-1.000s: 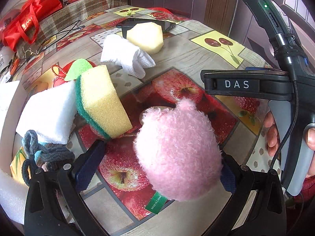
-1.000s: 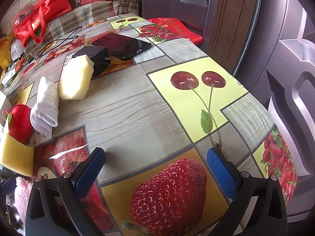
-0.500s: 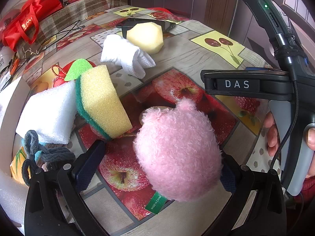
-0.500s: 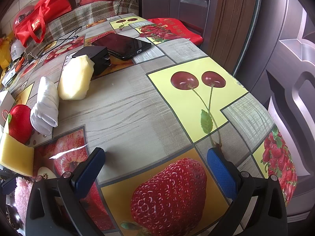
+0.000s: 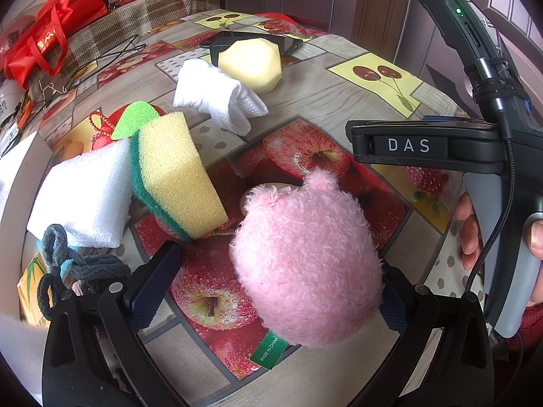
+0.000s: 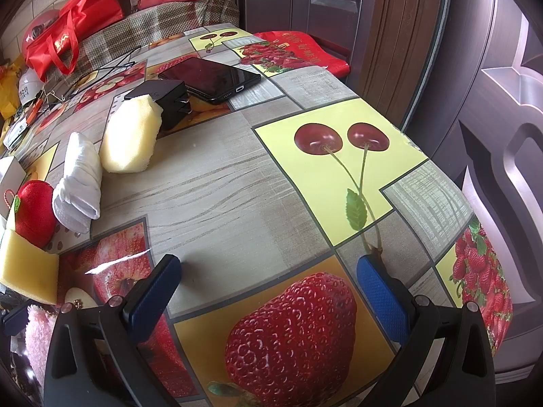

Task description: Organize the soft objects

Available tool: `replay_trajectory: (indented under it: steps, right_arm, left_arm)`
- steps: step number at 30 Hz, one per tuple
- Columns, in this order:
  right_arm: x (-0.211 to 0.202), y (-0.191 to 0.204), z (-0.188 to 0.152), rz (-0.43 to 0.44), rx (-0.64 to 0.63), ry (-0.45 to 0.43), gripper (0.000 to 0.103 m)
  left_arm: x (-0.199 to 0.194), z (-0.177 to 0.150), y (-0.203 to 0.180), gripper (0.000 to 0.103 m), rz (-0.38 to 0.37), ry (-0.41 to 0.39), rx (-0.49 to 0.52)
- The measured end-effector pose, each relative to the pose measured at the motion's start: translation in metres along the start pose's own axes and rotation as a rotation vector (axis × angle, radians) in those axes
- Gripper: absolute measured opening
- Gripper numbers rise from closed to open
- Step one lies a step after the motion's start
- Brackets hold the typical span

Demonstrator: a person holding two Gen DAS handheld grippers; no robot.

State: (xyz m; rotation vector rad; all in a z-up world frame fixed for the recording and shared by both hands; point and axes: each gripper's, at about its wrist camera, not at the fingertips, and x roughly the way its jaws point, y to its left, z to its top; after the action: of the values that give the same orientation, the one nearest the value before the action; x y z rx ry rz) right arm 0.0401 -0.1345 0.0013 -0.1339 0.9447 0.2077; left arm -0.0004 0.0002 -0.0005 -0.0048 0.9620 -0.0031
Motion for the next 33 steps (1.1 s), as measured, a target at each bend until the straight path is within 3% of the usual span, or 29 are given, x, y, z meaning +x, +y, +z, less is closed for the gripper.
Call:
replay_trajectory:
  steps: [33]
  right_arm:
    - [0.0002, 0.0006, -0.0001, 0.0, 0.0, 0.0, 0.103]
  left_arm:
    - [-0.0016, 0.0011, -0.0027, 0.103, 0.008, 0.003, -0.01]
